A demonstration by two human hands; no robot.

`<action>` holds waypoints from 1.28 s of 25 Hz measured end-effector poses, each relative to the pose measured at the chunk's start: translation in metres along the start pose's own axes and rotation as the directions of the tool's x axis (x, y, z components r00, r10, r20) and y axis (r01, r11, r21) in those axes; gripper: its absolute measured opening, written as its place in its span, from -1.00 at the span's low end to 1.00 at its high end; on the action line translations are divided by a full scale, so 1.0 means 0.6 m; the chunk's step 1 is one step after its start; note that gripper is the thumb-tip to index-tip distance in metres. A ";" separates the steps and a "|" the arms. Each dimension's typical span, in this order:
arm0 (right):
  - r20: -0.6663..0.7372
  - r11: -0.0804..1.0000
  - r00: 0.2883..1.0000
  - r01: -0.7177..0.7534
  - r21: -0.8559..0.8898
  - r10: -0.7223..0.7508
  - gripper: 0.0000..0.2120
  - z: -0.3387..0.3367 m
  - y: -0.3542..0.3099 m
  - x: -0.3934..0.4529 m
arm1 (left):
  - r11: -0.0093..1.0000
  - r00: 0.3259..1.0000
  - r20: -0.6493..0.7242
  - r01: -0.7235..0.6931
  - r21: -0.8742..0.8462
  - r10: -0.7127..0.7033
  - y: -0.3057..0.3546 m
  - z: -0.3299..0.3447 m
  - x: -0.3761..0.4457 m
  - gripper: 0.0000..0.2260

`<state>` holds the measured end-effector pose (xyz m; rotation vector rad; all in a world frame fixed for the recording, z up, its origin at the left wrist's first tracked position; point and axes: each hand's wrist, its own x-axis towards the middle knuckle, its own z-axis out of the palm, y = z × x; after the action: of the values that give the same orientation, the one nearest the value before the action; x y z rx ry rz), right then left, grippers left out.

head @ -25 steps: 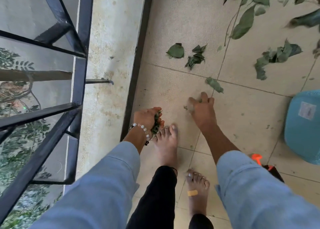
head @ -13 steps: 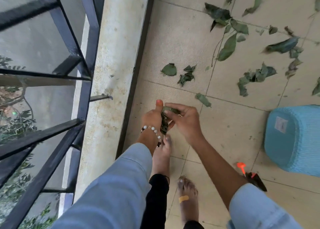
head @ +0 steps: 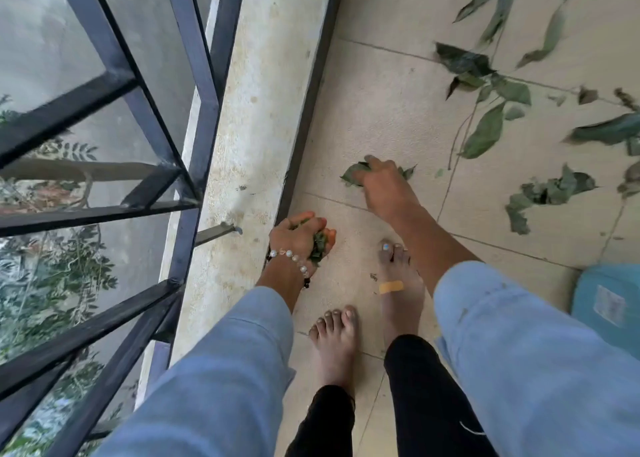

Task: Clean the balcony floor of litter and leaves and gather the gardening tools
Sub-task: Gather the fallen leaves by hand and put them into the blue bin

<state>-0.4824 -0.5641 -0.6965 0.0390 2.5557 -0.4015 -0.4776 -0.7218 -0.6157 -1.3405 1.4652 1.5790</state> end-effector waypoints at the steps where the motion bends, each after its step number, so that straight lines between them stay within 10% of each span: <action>1: 0.030 0.998 0.999 0.034 -0.053 -0.033 -0.43 0.006 -0.006 0.006 | 1.000 1.000 -0.002 0.005 0.019 -0.005 -0.009 0.000 0.021 -0.86; 8: -0.048 0.934 0.958 0.264 -0.239 -0.283 -0.81 0.027 -0.007 0.024 | 0.987 1.000 -0.028 -0.011 0.160 0.015 -0.015 0.031 0.043 -0.87; 13: -0.494 0.982 0.861 -0.034 0.187 0.123 -0.78 0.026 0.071 -0.020 | 0.980 1.000 -0.031 0.009 0.199 -0.002 -0.021 0.035 0.035 -0.89; 16: -0.239 0.983 0.960 -0.167 -0.081 0.143 -0.44 0.058 0.070 -0.048 | 0.982 0.999 -0.045 0.009 0.187 0.000 -0.029 0.047 0.036 -0.91; 19: -0.184 0.961 0.977 -0.149 -0.233 0.107 -0.63 0.087 0.063 -0.038 | 0.983 1.000 -0.022 0.002 0.184 0.002 -0.042 0.054 0.038 -0.93; 23: -0.363 0.980 0.920 -0.092 0.174 0.151 -0.85 0.052 0.073 -0.019 | 0.980 0.999 -0.022 -0.020 0.197 0.025 -0.055 0.051 0.035 -0.93; 27: -0.090 0.460 0.931 -0.090 0.883 0.354 -0.85 -0.009 0.028 -0.055 | 0.994 0.999 -0.040 0.013 0.105 -0.009 -0.056 0.060 0.024 -0.64; 32: 0.074 0.665 0.986 0.046 0.745 -0.151 -0.77 -0.029 -0.039 -0.127 | 0.998 0.999 -0.008 0.049 0.030 -0.049 -0.053 0.057 0.027 -0.59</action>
<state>-0.4292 -0.5771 -0.6359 0.1673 2.0933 -1.4280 -0.4628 -0.6857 -0.6464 -1.3563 1.4441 1.5173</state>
